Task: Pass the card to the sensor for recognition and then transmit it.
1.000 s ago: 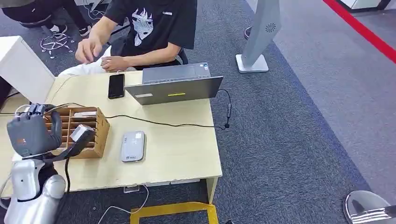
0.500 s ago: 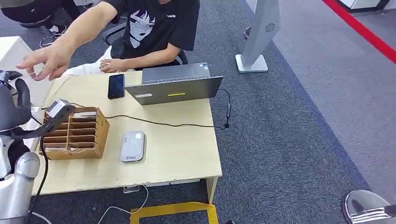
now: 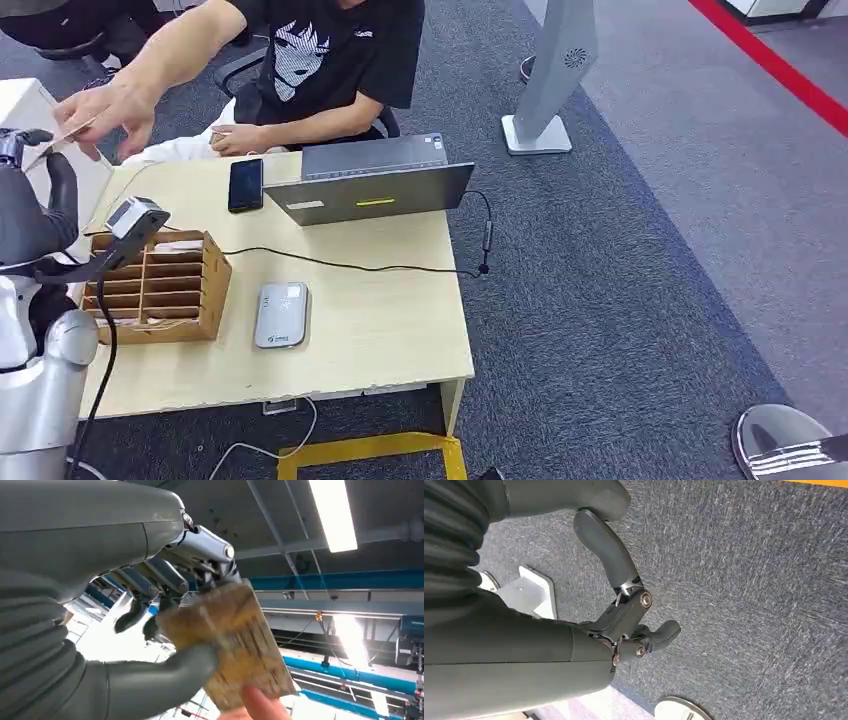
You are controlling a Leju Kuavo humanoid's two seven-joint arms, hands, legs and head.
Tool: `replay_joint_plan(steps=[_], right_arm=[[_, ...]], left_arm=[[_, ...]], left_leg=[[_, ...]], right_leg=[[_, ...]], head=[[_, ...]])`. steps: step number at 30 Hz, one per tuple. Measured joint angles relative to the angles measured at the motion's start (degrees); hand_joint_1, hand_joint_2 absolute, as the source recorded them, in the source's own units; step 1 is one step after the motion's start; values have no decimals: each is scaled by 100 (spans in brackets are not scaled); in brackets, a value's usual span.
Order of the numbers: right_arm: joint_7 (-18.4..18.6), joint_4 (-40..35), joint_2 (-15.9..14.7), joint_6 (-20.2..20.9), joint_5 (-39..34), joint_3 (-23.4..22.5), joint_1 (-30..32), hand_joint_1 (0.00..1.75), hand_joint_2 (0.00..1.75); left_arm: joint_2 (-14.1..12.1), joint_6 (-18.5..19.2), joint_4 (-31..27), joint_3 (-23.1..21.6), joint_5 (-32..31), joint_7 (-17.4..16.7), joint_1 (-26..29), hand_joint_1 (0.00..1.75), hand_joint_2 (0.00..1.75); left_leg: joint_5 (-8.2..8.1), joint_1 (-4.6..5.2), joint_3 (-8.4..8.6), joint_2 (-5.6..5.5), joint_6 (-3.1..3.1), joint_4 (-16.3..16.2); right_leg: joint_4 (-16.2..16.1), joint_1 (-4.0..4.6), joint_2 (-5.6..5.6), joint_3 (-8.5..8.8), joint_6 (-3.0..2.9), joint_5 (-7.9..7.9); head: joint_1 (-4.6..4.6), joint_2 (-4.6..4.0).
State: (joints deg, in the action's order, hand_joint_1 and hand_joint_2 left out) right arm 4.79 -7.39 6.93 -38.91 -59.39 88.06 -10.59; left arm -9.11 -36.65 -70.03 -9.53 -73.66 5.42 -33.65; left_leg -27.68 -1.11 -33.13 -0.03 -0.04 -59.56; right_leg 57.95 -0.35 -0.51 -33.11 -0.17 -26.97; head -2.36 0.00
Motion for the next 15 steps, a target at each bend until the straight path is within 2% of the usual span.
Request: replay_joint_plan(steps=[11, 13, 14, 15], right_arm=[[-15, 0, 0, 0, -26, 0, 0, 0, 175], [-39, 0, 0, -2, -79, 0, 2, 0, 175], [-72, 2, -2, -4, -131, 0, 6, 0, 175], [-166, 24, -15, -7, -303, -20, 55, 0, 175]], left_arm=[[26, 4, 24, 0, 37, -15, -23, 0, 175], [35, 135, 39, 0, 118, -42, -35, 0, 175], [31, 482, 39, -13, 135, -63, -45, 0, 175], [-22, 1730, 13, -255, 216, -371, -73, 0, 175]], left_leg=[[0, 0, -2, 0, 0, 1], [0, 0, -2, 0, 0, 1], [0, 0, -1, -1, 0, 1], [2, 0, -1, -1, -1, 0]], right_leg=[[0, 0, 0, -2, 0, 0], [0, 0, 0, -3, 0, 0], [0, 0, 1, -3, 0, 0], [0, 0, 1, -2, 0, 2]], head=[[-2, 0], [0, 0], [0, 0], [0, 0]])
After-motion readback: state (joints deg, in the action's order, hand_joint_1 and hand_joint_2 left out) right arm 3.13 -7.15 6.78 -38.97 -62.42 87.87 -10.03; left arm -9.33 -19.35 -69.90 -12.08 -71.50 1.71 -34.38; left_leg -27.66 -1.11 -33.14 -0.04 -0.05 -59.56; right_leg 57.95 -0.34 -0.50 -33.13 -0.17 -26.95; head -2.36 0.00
